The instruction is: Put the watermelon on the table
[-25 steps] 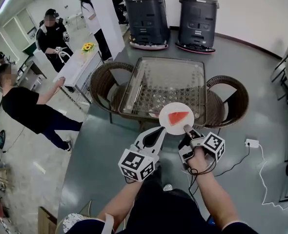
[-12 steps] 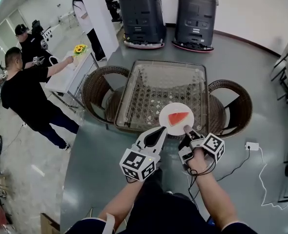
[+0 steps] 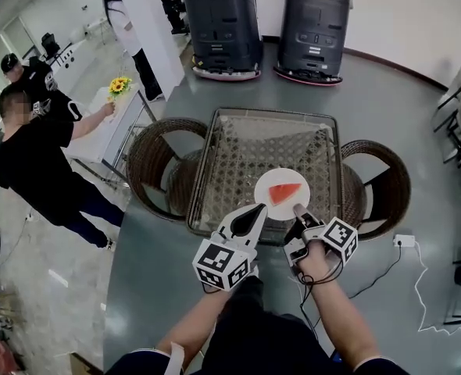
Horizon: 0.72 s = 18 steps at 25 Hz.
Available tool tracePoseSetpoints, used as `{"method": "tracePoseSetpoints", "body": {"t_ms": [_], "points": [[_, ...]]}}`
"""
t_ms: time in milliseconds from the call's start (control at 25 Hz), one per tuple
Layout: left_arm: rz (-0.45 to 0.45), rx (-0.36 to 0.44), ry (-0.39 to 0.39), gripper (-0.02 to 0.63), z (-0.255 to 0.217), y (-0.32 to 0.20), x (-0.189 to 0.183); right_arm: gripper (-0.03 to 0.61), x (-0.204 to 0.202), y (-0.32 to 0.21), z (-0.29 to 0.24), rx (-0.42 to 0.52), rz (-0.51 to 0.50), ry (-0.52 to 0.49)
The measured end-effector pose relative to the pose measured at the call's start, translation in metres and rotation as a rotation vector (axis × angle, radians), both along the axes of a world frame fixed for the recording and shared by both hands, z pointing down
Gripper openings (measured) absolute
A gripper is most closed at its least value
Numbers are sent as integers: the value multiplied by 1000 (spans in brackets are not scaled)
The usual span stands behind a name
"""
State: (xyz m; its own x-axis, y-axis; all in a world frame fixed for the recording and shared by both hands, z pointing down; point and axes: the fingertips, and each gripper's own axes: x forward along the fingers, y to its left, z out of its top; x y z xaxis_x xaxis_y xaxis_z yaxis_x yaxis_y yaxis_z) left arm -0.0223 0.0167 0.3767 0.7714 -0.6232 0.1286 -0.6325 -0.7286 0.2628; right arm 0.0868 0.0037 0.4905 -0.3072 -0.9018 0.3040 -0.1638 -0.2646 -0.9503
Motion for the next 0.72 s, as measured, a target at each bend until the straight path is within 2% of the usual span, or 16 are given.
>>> {"method": "tracePoseSetpoints", "body": {"t_ms": [360,720], "points": [[58,-29,-12,5,12,-65,-10,11,-6,-62,2,-6,70,18],[92,-38,-7,5,18,-99,0,11,0,-90,5,-19,90,48]]}}
